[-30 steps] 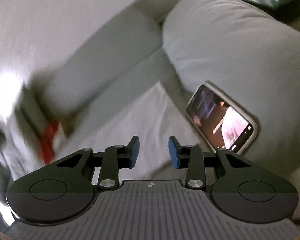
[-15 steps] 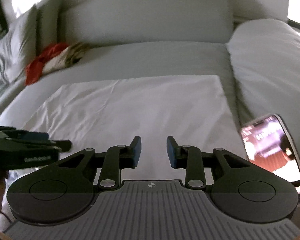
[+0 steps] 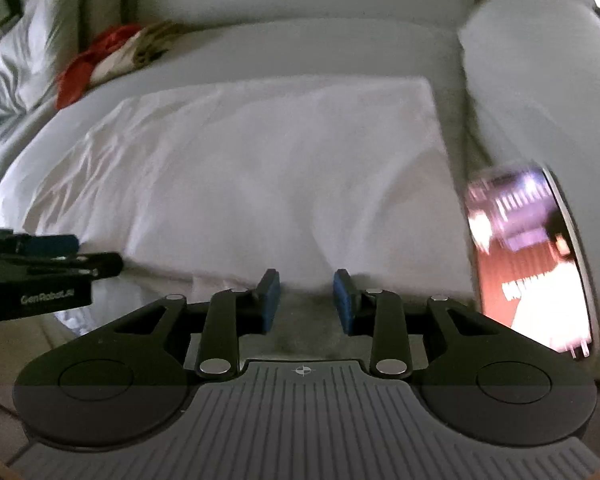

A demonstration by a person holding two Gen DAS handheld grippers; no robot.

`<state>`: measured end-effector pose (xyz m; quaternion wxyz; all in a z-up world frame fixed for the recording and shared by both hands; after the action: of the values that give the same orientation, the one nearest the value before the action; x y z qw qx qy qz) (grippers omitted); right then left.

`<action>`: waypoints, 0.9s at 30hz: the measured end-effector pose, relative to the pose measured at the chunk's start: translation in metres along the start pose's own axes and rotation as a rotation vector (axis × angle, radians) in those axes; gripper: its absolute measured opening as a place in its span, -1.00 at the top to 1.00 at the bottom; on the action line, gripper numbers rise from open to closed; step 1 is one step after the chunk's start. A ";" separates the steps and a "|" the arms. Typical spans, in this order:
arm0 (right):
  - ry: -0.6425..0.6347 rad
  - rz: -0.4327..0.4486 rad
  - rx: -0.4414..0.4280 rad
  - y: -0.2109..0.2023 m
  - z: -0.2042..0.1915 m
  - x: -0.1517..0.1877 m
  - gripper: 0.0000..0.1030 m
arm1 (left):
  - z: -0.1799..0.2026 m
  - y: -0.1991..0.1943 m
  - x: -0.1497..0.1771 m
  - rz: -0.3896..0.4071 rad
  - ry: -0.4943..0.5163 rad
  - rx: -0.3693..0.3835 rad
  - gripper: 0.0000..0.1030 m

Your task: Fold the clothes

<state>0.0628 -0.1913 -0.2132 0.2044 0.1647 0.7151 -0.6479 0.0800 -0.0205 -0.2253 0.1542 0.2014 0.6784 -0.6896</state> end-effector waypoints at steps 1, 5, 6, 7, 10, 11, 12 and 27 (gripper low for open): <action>0.034 -0.006 -0.016 -0.005 0.007 0.004 0.24 | -0.002 -0.005 0.006 0.003 -0.018 0.008 -0.03; 0.252 0.043 -0.131 -0.032 0.041 0.014 -0.16 | -0.007 -0.032 0.008 0.095 -0.065 0.040 -0.03; 0.306 0.056 -0.160 -0.039 0.049 0.017 -0.20 | -0.009 -0.038 0.006 0.122 -0.071 0.044 -0.03; 0.367 0.063 -0.189 -0.044 0.058 0.020 -0.21 | -0.011 -0.043 0.001 0.150 -0.077 0.045 -0.04; 0.575 0.061 -0.266 -0.043 0.079 0.030 -0.22 | -0.018 -0.052 -0.011 0.213 -0.106 0.046 -0.05; 0.640 0.063 -0.287 -0.042 0.085 0.033 -0.23 | -0.021 -0.052 -0.014 0.222 -0.116 0.045 -0.05; 0.694 0.069 -0.309 -0.040 0.089 0.036 -0.23 | -0.024 -0.050 -0.016 0.225 -0.125 0.047 -0.05; 0.927 0.104 -0.336 0.008 0.091 0.030 0.10 | -0.043 -0.014 -0.022 0.271 -0.106 0.107 -0.04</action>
<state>0.0479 -0.2821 -0.2425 -0.0794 0.4357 0.8163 -0.3709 0.0951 0.0217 -0.2023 0.2704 0.2624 0.5980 -0.7074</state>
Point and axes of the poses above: each gripper's, at about its wrist camera, not at the fingertips, and y roughly the way its jaws point, z to its right, x to its underside, the point moved 8 cm from there along y, roughly the way its jaws point, and after that the axes turned 6 degrees about x, right-handed, at the moved point
